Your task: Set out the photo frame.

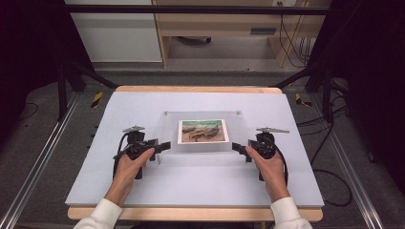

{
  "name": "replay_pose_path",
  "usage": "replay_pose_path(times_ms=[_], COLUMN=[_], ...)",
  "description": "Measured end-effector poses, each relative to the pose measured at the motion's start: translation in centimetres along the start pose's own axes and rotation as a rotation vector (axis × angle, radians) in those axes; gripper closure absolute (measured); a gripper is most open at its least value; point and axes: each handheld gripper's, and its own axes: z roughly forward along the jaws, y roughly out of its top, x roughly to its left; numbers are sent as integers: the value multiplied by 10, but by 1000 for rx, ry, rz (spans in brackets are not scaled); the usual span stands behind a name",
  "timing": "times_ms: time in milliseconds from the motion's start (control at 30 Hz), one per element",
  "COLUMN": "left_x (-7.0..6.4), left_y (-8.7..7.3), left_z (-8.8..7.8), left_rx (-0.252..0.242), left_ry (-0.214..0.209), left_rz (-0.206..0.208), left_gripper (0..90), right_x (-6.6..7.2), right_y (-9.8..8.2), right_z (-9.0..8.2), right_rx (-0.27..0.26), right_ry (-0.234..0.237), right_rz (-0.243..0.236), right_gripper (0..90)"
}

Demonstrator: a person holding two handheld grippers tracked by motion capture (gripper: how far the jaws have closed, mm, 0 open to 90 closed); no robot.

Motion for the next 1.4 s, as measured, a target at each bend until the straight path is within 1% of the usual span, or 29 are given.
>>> replay_pose_path(times_ms=[33,133,233,333,367,433,500,567,633,700,800,867,933,1000,1133,1167,1233,1300,1400], left_x=[0,-1,-3,-6,-7,-11,-12,-13,-13,-14,-17,-19,-20,-21,-25,-25,-27,-29,-30], left_y=[0,0,0,0,0,-1,-1,-1,-2,-3,-4,-5,-6,-8,-10,-10,-11,-12,-14], left_z=[0,0,-2,-4,-5,-7,-9,-11,-12,-14,-17,-19,-20,-22,-26,-27,-28,-29,-32], left_rx=[-1,-2,-2,-3,-2,-4,-5,-11,-19,-29,-28,-36,-43,-46,-59,-58,-60,-66,-73], left_ry=[-1,3,10,19,22,34,39,43,43,45,57,60,64,68,76,80,86,89,89], left_rz=[-3,8,23,45,50,71,79,81,68,69,82,80,81,92,93,100,106,101,100], left_gripper=[223,223,227,230,233,234,246,267,298,324,338,348,359,363,386,394,399,411,429], right_x=[-1,0,1,4,4,5,7,8,8,9,11,13,13,14,16,15,16,17,18], right_y=[0,-2,-3,-5,-5,-7,-8,-9,-10,-12,-13,-14,-15,-16,-17,-17,-19,-20,-22], right_z=[0,-1,-3,-5,-7,-10,-12,-14,-17,-20,-23,-24,-26,-28,-32,-33,-35,-37,-39], right_rx=[-6,-11,-18,-22,-30,-36,-38,-43,-44,-45,-42,-42,-47,-46,-46,-51,-52,-56,-60], right_ry=[0,1,-4,-14,-14,-20,-26,-29,-32,-31,-39,-47,-48,-53,-57,-57,-62,-67,-71], right_rz=[-8,-8,-27,-39,-49,-57,-66,-83,-88,-98,-111,-121,-128,-132,-141,-149,-151,-160,-160], right_gripper=[157,158,159,168,179,190,202,212,227,242,248,256,274,284,317,329,342,351,368])
